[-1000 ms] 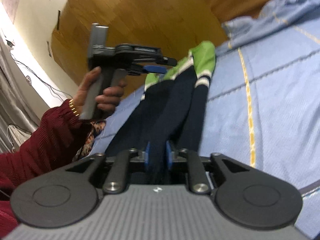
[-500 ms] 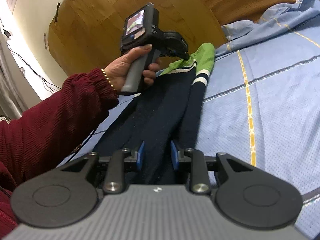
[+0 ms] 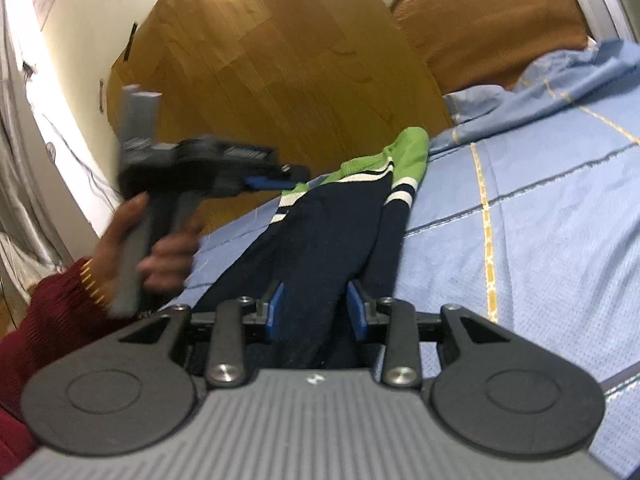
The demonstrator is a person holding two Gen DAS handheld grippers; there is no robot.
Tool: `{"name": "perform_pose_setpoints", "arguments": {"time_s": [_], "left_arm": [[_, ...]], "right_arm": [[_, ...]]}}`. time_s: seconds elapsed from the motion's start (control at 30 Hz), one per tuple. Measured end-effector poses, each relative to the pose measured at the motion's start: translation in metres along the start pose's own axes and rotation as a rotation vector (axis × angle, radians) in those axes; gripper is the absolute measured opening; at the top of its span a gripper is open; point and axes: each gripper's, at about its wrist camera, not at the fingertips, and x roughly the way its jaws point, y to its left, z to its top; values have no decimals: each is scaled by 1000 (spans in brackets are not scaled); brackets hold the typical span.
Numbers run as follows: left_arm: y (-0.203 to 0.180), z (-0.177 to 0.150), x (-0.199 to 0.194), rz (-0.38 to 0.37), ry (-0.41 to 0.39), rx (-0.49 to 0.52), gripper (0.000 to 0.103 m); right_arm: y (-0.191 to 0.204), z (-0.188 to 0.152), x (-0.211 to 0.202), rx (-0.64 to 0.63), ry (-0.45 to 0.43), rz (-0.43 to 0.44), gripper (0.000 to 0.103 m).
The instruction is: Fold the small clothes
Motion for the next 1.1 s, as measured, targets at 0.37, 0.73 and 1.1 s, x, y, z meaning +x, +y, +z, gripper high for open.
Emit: {"name": "perform_pose_setpoints", "arguments": {"time_s": [0.37,0.73,1.1], "left_arm": [[-1,-63,-15,71,9,43,48],[-7,-67,-13,128,9,72,51],[-10,-68,-13,148,8,88,52]], "right_arm": [[15,-3,13,-140,57,-83,46],[27,-7,13,-216,56,-118,55],[27,-8,14,-230,58,-123,58]]}}
